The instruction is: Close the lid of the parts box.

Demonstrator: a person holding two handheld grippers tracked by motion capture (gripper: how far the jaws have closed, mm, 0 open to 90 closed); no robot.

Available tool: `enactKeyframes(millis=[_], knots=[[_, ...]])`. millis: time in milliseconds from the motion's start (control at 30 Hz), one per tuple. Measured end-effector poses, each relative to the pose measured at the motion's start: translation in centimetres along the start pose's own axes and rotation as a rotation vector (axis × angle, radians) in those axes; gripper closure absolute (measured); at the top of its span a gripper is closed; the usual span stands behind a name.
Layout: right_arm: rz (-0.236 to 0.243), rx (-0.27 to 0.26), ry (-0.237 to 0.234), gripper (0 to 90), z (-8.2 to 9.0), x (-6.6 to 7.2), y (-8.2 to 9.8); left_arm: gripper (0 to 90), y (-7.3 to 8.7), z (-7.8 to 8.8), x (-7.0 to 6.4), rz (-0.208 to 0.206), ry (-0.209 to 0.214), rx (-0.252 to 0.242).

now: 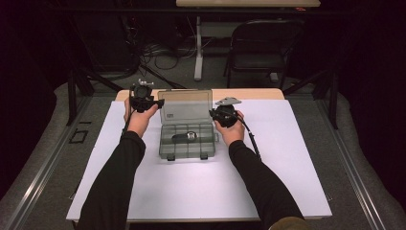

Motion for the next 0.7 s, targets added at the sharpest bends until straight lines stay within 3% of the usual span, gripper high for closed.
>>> enactKeyframes(millis=[133,300,367,533,633,700], knots=[[0.003,0.0,0.003,82.4,0.0,0.0,0.0,52.5,0.1,-0.6,0.1,0.011,-0.019,-0.013],[0.007,0.001,0.005,82.4,0.0,0.0,0.0,53.1,0.3,-1.0,0.4,0.111,-0.039,-0.035],[0.009,-0.001,0.005,82.4,0.0,0.0,0.0,58.7,0.2,-0.9,0.5,0.136,-0.043,-0.043],[0.007,-0.005,0.001,82.4,0.0,0.0,0.1,69.7,0.0,-1.0,0.3,0.159,-0.017,-0.055],[0.008,-0.005,0.003,82.4,0.0,0.0,0.1,75.8,0.1,-1.1,0.2,0.171,-0.019,-0.052],[0.008,-0.006,0.002,82.4,0.0,0.0,0.1,77.7,0.2,-1.2,0.2,0.157,-0.03,-0.042]])
Point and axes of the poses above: each handheld gripper's, and its own axes: z roughly backward along the jaws, y roughly out of its underside, x roughly to its left, the point moved 6 cm from there along -z, roughly forward along the jaws, and after that the axes turned 13 degrees about -x, right-handed, at the moved point
